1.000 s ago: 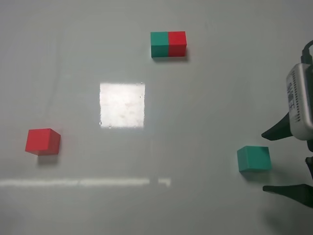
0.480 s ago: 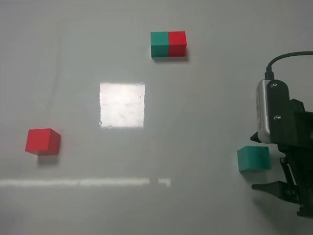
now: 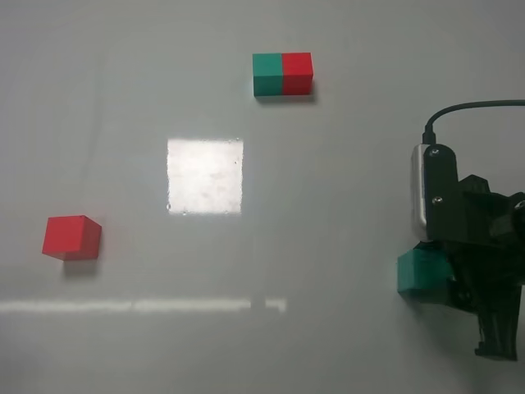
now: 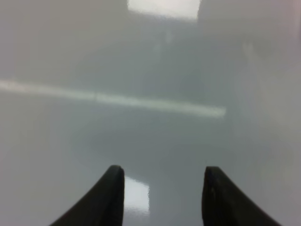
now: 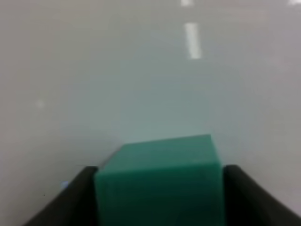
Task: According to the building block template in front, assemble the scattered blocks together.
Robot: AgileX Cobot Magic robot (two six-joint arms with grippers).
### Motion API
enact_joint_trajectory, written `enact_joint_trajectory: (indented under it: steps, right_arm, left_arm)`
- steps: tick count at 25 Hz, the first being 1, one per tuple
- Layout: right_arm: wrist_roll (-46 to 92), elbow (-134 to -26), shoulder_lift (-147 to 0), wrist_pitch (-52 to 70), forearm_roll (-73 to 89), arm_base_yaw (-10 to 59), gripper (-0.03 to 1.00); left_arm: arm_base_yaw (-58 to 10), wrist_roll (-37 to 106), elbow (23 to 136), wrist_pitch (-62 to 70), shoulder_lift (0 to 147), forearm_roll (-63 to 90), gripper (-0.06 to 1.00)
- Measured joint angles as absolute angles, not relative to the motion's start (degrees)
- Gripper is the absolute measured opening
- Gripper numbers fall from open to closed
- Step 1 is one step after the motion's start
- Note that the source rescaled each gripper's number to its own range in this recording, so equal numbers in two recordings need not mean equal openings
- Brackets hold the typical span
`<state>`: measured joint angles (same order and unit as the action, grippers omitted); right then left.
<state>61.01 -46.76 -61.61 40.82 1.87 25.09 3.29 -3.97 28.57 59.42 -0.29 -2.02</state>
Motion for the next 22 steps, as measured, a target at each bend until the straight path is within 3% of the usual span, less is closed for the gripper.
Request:
enact_joint_trajectory:
  steps: [8, 18, 22]
  right_arm:
    - [60.78, -47.53, -61.74, 41.89, 1.83, 25.09, 0.03]
    - [57.26, -65.74, -61.7, 54.61, 2.19, 25.46, 0.03]
    - [51.44, -65.91, -62.18, 55.39, -1.28, 32.8, 0.03]
  left_arm:
    - [3.29, -3.97, 28.52, 59.42, -0.29, -2.02, 0.02]
    - [3.29, -4.01, 28.52, 59.42, -0.3, -2.02, 0.02]
    - [3.29, -4.01, 28.52, 59.42, -0.3, -2.02, 0.02]
